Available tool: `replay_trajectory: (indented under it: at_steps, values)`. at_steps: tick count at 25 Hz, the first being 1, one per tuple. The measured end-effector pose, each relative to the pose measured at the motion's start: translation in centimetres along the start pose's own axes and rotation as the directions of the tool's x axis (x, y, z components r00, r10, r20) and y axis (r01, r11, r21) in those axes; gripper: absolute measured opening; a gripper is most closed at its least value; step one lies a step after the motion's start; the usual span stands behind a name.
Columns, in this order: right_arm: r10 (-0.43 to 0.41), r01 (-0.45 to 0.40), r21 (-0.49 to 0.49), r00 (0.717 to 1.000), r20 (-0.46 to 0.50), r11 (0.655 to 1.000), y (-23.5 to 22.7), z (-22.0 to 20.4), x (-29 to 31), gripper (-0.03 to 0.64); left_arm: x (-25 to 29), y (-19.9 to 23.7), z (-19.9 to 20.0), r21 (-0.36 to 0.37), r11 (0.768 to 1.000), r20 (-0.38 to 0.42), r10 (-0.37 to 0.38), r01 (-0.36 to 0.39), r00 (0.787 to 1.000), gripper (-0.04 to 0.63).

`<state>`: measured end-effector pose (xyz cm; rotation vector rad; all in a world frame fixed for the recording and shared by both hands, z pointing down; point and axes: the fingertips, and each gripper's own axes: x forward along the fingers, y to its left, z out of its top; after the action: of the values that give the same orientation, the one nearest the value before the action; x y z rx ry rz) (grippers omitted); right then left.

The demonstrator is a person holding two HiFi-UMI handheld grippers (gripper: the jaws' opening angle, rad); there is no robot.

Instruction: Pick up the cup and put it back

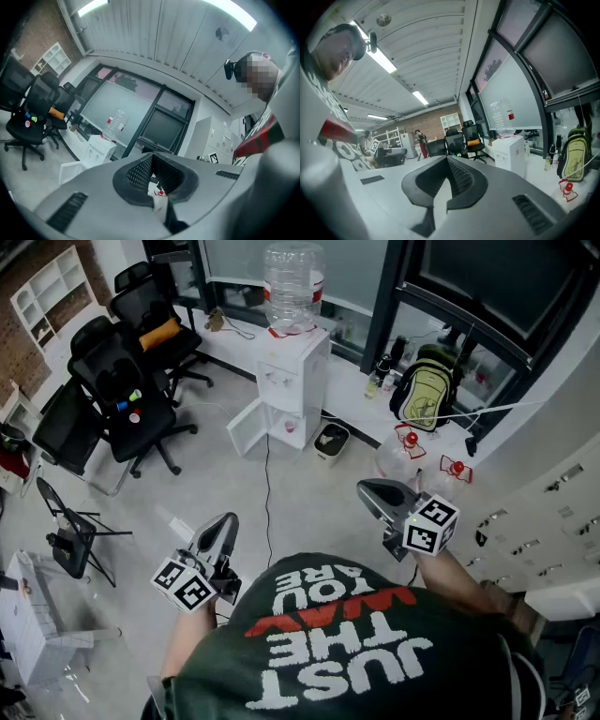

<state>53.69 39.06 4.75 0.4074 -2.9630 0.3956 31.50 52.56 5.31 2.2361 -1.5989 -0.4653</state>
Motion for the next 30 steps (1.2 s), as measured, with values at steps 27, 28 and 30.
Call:
replay_trajectory:
  at_steps: [27,28,30]
  values:
    - [-0.01,0.008,0.033,0.999,0.041,0.999,-5.0,1.2,-7.5,0.032,7.6,-5.4,-2.3,0.009,1.0,-0.018,-0.015,0.015,1.0,0.008]
    - [-0.012,0.01,0.031,0.999,0.041,0.999,-5.6,1.1,-8.5,0.032,8.5,-6.2,-2.7,0.01,1.0,-0.019,-0.019,0.02,1.0,0.008]
    - [-0.017,0.015,0.029,0.999,0.038,0.999,-6.8,1.0,-10.4,0.032,10.2,-7.7,-3.5,0.012,0.999,-0.019,-0.03,0.031,0.999,0.008]
